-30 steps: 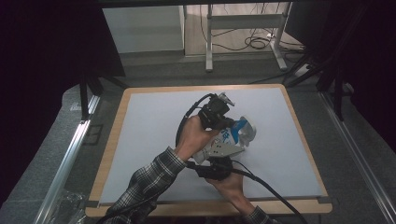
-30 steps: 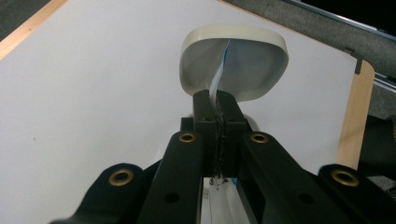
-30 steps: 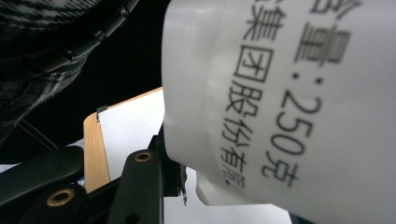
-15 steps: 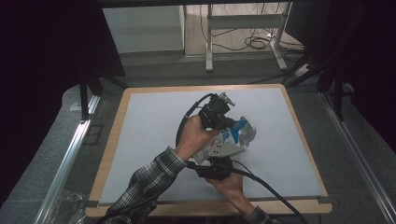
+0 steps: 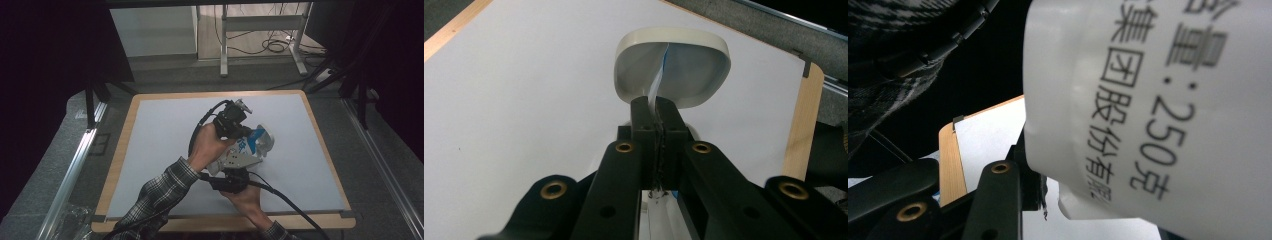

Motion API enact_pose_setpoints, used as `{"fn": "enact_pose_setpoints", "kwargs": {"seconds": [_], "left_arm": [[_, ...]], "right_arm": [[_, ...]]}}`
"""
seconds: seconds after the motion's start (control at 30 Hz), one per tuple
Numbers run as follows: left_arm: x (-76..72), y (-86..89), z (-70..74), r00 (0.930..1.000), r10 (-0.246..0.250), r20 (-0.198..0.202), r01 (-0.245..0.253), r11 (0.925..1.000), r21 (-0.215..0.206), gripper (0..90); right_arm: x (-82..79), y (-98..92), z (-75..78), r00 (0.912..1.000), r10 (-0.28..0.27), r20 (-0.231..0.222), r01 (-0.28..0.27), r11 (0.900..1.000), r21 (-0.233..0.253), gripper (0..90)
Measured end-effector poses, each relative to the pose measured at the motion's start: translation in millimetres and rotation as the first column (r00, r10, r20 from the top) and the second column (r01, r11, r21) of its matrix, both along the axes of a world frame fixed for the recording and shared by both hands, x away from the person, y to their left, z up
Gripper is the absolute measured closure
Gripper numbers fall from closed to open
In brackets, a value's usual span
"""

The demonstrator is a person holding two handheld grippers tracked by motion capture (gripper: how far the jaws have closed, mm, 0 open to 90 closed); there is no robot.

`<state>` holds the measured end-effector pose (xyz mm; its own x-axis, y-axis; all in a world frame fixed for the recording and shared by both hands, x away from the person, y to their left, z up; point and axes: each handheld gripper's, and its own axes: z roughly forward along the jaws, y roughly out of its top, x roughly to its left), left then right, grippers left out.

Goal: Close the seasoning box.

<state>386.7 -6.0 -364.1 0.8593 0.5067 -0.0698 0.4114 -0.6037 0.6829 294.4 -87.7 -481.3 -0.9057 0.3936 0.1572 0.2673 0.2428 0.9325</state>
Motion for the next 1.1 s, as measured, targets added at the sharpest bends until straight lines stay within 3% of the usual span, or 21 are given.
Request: {"fn": "enact_pose_setpoints", "kwargs": {"seconds": [1.1], "left_arm": [[0.0, -2.9, 1.5, 1.0, -0.004, -0.001, 0.004, 0.9999, 0.011, 88.8]], "right_arm": [[-0.5, -0.3, 1.1, 1.0, -0.001, 0.004, 0.001, 1.0, 0.009, 59.5]]}}
